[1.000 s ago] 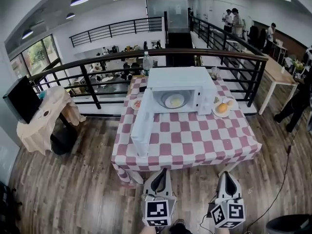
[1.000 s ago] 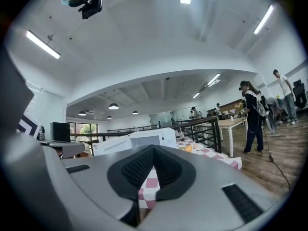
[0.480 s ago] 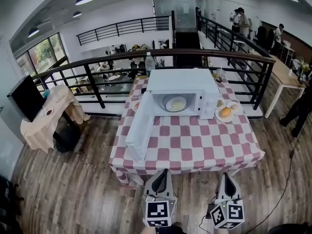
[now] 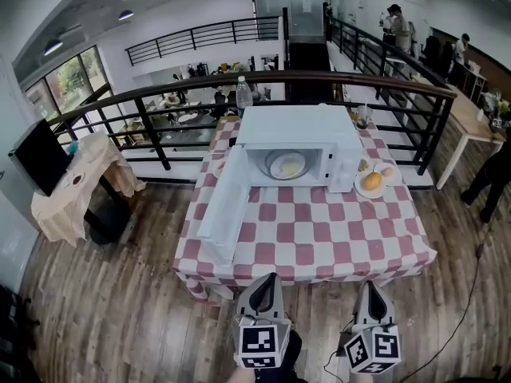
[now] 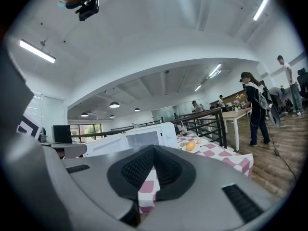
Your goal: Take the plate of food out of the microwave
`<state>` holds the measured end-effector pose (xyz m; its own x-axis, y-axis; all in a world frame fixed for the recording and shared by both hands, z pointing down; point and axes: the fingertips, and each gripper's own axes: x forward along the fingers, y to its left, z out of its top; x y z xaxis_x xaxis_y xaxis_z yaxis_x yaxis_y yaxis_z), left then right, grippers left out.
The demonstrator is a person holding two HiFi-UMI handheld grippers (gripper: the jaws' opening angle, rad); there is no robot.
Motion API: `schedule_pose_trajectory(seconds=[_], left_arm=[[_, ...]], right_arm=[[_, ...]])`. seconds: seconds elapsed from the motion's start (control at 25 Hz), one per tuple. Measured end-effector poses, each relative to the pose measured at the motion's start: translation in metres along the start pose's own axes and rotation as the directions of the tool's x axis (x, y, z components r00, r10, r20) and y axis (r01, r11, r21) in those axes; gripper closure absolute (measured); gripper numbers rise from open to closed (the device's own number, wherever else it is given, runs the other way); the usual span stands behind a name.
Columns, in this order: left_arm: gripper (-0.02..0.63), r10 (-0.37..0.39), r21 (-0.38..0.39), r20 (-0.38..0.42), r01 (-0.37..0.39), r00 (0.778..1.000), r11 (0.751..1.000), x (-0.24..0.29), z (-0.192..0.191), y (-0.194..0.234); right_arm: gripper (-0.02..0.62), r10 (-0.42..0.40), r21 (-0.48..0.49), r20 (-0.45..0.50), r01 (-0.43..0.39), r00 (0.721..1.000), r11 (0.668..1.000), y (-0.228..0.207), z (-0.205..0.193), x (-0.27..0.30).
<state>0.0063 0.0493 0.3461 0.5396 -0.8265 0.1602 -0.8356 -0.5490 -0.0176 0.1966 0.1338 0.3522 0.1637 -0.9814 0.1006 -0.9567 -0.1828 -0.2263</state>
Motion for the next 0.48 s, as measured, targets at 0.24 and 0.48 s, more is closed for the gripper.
schedule_pose_trajectory(seconds=[0.24, 0.48], left_arm=[[0.588, -0.013, -0.003, 0.004, 0.013, 1.0, 1.0, 0.047, 0.004, 0.008], [0.589, -0.024, -0.017, 0.004, 0.024, 1.0, 1.0, 0.103, 0.012, 0.022]], right_arm=[[0.605, -0.001, -0.009, 0.003, 0.001, 1.0, 1.0, -0.008, 0.004, 0.044], [0.604, -0.002, -0.004, -0.005, 0.002, 1.0, 1.0, -0.01, 0.009, 0.103]])
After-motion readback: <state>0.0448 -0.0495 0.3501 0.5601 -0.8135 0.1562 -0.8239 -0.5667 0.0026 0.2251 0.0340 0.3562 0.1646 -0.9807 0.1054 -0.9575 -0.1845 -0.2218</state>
